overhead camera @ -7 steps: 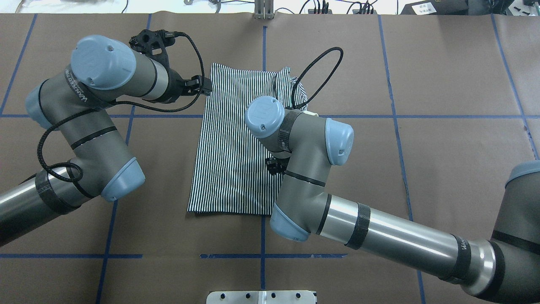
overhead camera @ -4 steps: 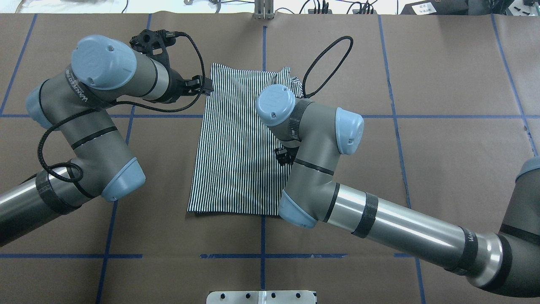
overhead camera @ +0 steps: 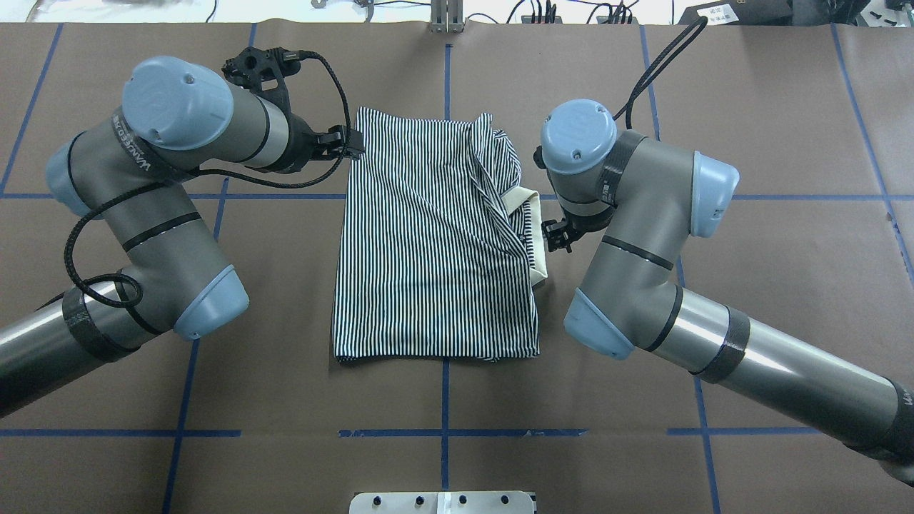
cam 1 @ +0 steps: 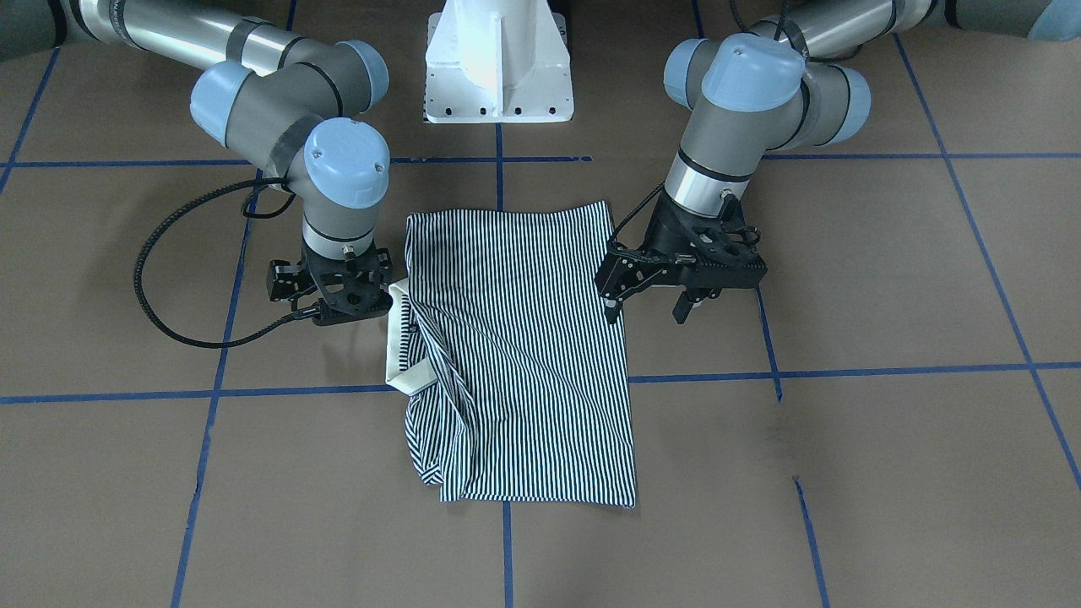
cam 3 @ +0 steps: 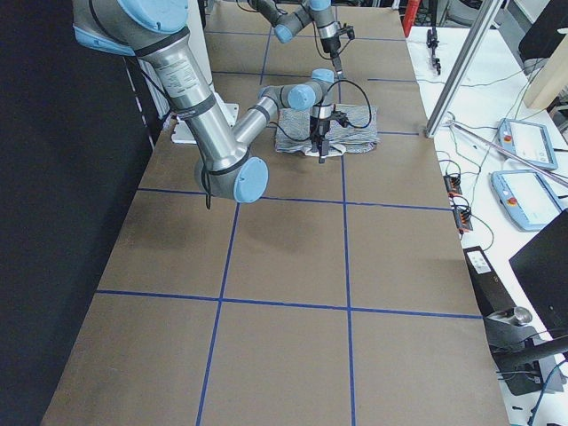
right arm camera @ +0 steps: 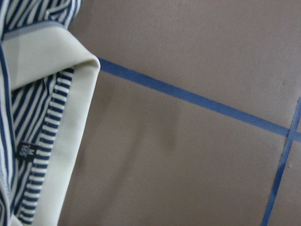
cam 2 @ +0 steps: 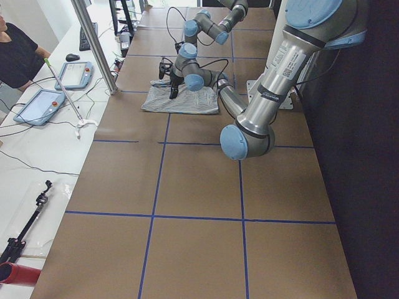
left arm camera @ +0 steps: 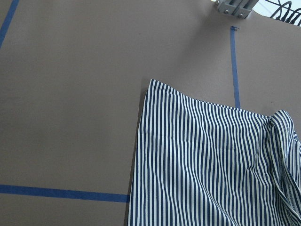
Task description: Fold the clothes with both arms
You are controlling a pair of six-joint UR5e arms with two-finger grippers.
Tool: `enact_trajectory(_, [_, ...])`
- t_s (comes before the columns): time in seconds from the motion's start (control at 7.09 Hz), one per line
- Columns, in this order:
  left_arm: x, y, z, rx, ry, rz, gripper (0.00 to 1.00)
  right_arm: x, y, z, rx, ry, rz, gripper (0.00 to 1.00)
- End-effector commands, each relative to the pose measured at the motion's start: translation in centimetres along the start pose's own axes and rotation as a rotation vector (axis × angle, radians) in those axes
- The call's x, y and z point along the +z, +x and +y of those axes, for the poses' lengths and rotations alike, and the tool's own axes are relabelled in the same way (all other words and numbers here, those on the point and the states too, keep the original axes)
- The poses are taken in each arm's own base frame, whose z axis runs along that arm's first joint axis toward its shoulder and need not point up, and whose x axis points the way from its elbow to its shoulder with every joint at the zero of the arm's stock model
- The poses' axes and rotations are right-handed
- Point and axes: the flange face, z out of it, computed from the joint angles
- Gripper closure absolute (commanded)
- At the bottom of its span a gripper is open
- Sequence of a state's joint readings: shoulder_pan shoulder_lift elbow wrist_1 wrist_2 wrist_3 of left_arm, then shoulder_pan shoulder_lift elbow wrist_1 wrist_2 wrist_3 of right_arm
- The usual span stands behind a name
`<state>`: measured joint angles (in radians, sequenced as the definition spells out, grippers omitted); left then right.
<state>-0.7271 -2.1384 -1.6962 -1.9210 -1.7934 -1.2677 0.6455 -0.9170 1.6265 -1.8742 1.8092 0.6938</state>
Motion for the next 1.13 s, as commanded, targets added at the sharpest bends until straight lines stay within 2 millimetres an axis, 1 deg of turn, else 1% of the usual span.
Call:
enact_trajectory(0.0, [0.0, 0.0, 0.0, 0.002, -0.001, 0.000, 0.00, -3.1, -1.7, -5.7, 0.020, 0.068, -0.042, 0.00])
enact_trajectory(0.14, [-0.1, 0.0, 0.2, 0.001, -0.020, 0.006, 0.00, -3.4, -4.2, -10.8, 0.028, 0.105, -0.063, 0.00])
enact_trajectory(0.28, [0.0, 0.0, 0.3, 0.001, -0.032, 0.007, 0.00, -3.1, -5.7, -14.2, 0.074, 0.135, -0.087, 0.00])
enact_trajectory(0.42, [0.0, -0.4, 0.0, 0.001, -0.028, 0.005, 0.00, -3.1, -6.8, -15.8, 0.080, 0.148, -0.099, 0.00])
enact_trajectory(0.56, [0.1, -0.7, -0.2, -0.001, -0.027, 0.000, 0.00, -3.6, -8.9, -16.5, 0.095, 0.140, -0.103, 0.00])
enact_trajectory(0.71, [0.0, -0.7, -0.3, -0.002, -0.026, -0.001, 0.00, -2.7, -10.3, -16.0, 0.075, 0.133, -0.106, 0.00])
enact_trajectory(0.85, [0.0, -0.7, -0.3, -0.002, -0.026, -0.001, 0.00, -1.1, -10.4, -15.7, 0.066, 0.111, -0.089, 0.00])
enact_trajectory(0.99, [0.0, -0.7, -0.4, -0.002, -0.024, 0.000, 0.00, 0.3, -10.8, -14.9, 0.045, 0.097, -0.075, 0.00])
